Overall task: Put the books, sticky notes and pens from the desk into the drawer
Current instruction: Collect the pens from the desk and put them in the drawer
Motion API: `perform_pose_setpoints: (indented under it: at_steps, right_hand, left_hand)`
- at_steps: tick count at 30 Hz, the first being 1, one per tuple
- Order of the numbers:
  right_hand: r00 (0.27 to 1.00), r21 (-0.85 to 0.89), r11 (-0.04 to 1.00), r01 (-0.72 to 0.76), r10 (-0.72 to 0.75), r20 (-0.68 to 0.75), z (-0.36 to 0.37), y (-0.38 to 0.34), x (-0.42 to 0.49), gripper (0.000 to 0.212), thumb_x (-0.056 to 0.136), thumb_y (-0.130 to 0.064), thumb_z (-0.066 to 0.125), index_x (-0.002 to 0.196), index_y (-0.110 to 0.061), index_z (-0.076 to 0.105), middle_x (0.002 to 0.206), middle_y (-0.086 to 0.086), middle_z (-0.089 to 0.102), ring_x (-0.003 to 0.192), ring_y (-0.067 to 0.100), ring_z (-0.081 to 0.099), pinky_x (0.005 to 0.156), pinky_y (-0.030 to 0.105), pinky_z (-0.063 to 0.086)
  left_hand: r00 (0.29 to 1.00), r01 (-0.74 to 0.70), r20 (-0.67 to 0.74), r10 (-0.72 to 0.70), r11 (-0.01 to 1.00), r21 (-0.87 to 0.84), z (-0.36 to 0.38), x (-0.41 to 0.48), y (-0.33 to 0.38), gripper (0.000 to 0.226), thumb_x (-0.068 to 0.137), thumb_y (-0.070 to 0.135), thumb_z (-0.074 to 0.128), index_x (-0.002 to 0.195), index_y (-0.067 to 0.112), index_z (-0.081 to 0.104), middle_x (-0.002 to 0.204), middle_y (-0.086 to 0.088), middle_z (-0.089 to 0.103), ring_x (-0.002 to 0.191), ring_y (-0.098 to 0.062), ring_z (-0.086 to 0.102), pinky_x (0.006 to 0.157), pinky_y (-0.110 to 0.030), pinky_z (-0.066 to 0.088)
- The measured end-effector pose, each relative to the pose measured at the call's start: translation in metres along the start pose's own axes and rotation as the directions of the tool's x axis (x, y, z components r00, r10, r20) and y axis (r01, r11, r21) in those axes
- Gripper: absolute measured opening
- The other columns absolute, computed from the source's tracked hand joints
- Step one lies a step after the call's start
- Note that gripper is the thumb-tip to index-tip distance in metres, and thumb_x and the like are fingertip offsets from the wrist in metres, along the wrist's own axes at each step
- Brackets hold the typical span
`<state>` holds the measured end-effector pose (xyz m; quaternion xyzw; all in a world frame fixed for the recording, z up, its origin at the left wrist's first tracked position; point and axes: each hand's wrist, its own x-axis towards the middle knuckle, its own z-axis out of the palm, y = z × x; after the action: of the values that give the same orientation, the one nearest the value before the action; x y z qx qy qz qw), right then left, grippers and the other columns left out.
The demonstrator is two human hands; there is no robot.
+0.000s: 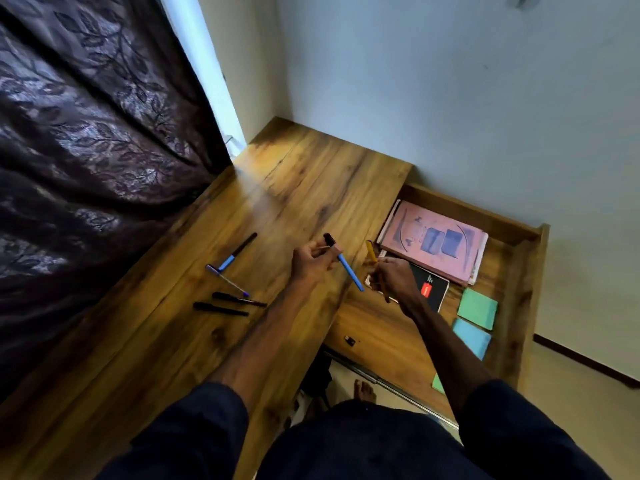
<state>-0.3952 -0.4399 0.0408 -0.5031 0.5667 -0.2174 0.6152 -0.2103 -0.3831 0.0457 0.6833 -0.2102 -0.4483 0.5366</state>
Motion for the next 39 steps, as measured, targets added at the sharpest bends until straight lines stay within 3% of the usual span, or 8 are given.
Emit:
perform_pose_setpoints:
  at_steps: [6, 11, 15, 22, 30, 33, 36, 39]
  right_hand:
    - [0.995, -0.133, 0.991, 0.032, -0.019, 0.096, -0.031, 0.029, -0.005, 0.012, 0.093, -0.008, 0.060, 0.100, -0.005, 0.069, 0.077, 0.006, 0.065, 0.068, 0.019, 0.059, 0.061, 0.035, 0.052]
    - [0.984, -0.289, 0.944, 0.160, -0.127, 0.128, -0.045, 0.058, -0.002, 0.015, 0.087, -0.029, 0.078, 0.087, -0.014, 0.075, 0.079, 0.007, 0.073, 0.074, 0.025, 0.070, 0.066, 0.043, 0.058]
    - [0.980, -0.390, 0.905, 0.172, -0.117, 0.161, -0.056, 0.076, -0.005, 0.010, 0.084, -0.026, 0.080, 0.084, -0.017, 0.076, 0.076, 0.000, 0.073, 0.070, 0.012, 0.067, 0.065, 0.034, 0.053]
    - [0.977, -0.485, 0.851, 0.201, -0.137, 0.164, -0.068, 0.088, -0.014, 0.009, 0.081, -0.024, 0.083, 0.088, -0.018, 0.083, 0.075, -0.006, 0.076, 0.070, 0.009, 0.070, 0.064, 0.028, 0.053]
    - [0.981, -0.510, 0.844, 0.168, -0.094, 0.168, -0.067, 0.098, -0.017, 0.017, 0.079, -0.017, 0.085, 0.095, -0.017, 0.082, 0.081, -0.005, 0.077, 0.071, 0.007, 0.069, 0.058, 0.019, 0.048]
    - [0.988, -0.575, 0.809, 0.122, -0.044, 0.149, -0.064, 0.116, -0.009, 0.020, 0.081, -0.017, 0.082, 0.101, -0.017, 0.081, 0.088, -0.001, 0.079, 0.073, 0.010, 0.069, 0.061, 0.023, 0.047]
    - [0.996, -0.683, 0.727, 0.067, -0.012, 0.085, -0.058, 0.136, 0.002, 0.022, 0.083, -0.023, 0.079, 0.105, -0.019, 0.080, 0.091, 0.003, 0.079, 0.076, 0.018, 0.068, 0.064, 0.026, 0.044]
    - [0.996, -0.736, 0.674, 0.061, 0.008, 0.089, -0.044, 0.153, 0.012, 0.021, 0.084, -0.027, 0.074, 0.104, -0.024, 0.080, 0.091, 0.002, 0.077, 0.081, 0.022, 0.068, 0.065, 0.031, 0.051]
  left_hand:
    - [0.985, 0.158, 0.054, -0.166, 0.979, 0.125, 0.052, -0.015, -0.046, 0.045, 0.078, 0.022, 0.087, 0.113, -0.001, 0.072, 0.093, -0.009, 0.078, 0.071, -0.013, 0.073, 0.062, -0.025, 0.058]
    - [0.963, 0.265, 0.030, -0.267, 0.961, 0.075, 0.075, -0.034, -0.074, 0.049, 0.076, 0.018, 0.088, 0.114, -0.005, 0.068, 0.099, -0.014, 0.074, 0.085, -0.023, 0.077, 0.075, -0.037, 0.065]
    - [0.930, 0.366, 0.025, -0.366, 0.930, -0.017, 0.083, -0.046, -0.090, 0.042, 0.084, 0.006, 0.080, 0.118, -0.007, 0.060, 0.098, -0.016, 0.067, 0.096, -0.035, 0.073, 0.069, -0.028, 0.063]
    - [0.914, 0.405, 0.006, -0.405, 0.914, -0.002, 0.091, -0.053, -0.107, 0.045, 0.081, 0.004, 0.082, 0.117, -0.014, 0.061, 0.099, -0.022, 0.071, 0.088, -0.033, 0.075, 0.078, -0.040, 0.064]
    - [0.889, 0.458, -0.034, -0.457, 0.889, 0.004, 0.094, -0.054, -0.109, 0.038, 0.091, 0.010, 0.074, 0.118, -0.012, 0.060, 0.099, -0.024, 0.071, 0.073, -0.026, 0.075, 0.062, -0.027, 0.062]
    - [0.871, 0.492, -0.069, -0.487, 0.867, 0.079, 0.090, -0.052, -0.113, 0.025, 0.095, 0.013, 0.068, 0.109, -0.009, 0.066, 0.095, -0.021, 0.072, 0.071, -0.024, 0.074, 0.058, -0.026, 0.061]
    - [0.886, 0.464, -0.141, -0.442, 0.841, 0.278, 0.083, -0.052, -0.116, 0.006, 0.088, 0.005, 0.068, 0.092, 0.002, 0.071, 0.079, -0.013, 0.072, 0.073, -0.025, 0.074, 0.074, -0.039, 0.064]
    - [0.901, 0.432, -0.142, -0.411, 0.815, 0.386, 0.076, -0.053, -0.119, 0.011, 0.083, 0.004, 0.062, 0.090, 0.011, 0.066, 0.074, -0.014, 0.073, 0.069, -0.023, 0.071, 0.079, -0.040, 0.062]
